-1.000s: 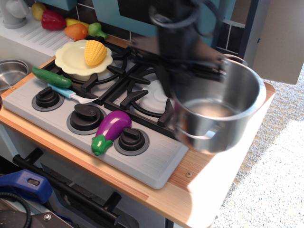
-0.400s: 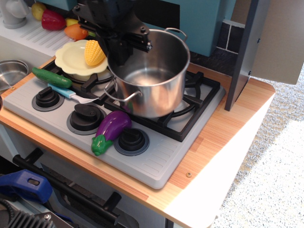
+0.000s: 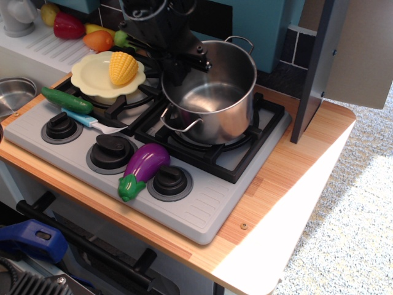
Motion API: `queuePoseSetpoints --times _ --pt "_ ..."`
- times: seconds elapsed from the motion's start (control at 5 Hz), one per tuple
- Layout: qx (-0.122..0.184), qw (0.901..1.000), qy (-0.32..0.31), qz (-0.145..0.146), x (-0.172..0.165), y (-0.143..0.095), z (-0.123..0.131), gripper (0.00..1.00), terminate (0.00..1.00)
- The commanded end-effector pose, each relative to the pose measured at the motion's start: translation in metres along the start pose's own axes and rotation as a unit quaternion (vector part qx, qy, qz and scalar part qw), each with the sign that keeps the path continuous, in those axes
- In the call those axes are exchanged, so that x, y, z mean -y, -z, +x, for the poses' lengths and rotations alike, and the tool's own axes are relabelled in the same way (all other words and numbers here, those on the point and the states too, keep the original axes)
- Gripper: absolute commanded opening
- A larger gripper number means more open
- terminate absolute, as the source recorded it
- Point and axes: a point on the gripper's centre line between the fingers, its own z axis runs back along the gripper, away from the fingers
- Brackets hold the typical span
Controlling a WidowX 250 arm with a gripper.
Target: Put pot or pan on stove
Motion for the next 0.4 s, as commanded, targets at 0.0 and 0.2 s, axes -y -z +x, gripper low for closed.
queuePoseSetpoints --times 0.0,0.2 --pt "0.018 0.9995 0.022 -0.013 -0.0076 0.0000 0.0359 1.00 0.00" --pt "0.018 0.9995 0.022 -0.013 -0.0076 0.0000 0.0359 1.00 1.00"
